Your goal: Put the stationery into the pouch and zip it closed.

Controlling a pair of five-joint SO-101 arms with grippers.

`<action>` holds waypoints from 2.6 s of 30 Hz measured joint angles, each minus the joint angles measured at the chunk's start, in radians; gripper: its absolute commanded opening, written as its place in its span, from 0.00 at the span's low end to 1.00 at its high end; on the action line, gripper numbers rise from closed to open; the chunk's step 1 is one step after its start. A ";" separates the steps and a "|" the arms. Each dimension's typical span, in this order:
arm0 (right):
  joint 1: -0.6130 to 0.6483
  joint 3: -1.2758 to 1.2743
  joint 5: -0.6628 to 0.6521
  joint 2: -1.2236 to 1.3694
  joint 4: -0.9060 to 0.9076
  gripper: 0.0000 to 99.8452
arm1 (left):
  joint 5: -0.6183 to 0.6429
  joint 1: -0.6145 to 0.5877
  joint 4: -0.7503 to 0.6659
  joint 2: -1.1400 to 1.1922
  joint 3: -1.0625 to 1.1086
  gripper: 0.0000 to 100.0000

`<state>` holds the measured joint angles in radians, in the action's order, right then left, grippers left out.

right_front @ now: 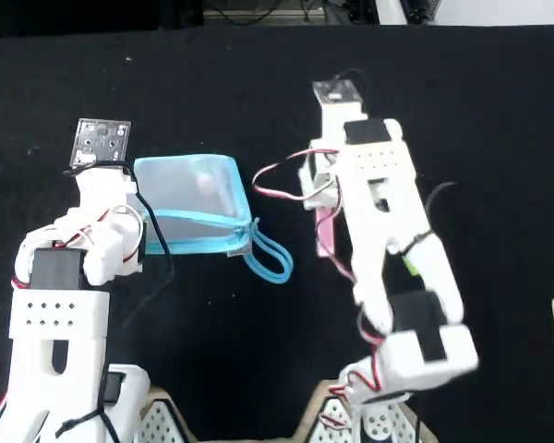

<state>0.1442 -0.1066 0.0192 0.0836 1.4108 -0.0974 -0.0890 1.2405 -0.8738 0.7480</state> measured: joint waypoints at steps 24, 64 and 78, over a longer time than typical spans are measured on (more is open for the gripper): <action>0.203 -0.382 0.146 -0.641 -0.269 0.01 | 0.000 0.000 0.000 0.000 0.000 0.03; 0.342 -1.203 0.146 -1.731 -0.778 0.08 | 0.000 0.000 0.000 0.000 0.000 0.03; 0.345 -1.232 0.146 -1.875 -0.792 0.07 | 0.000 0.000 0.000 0.000 0.000 0.03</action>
<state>0.4895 -1.3387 0.1649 -1.7914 0.6191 -0.0974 -0.0890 1.2405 -0.8738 0.7480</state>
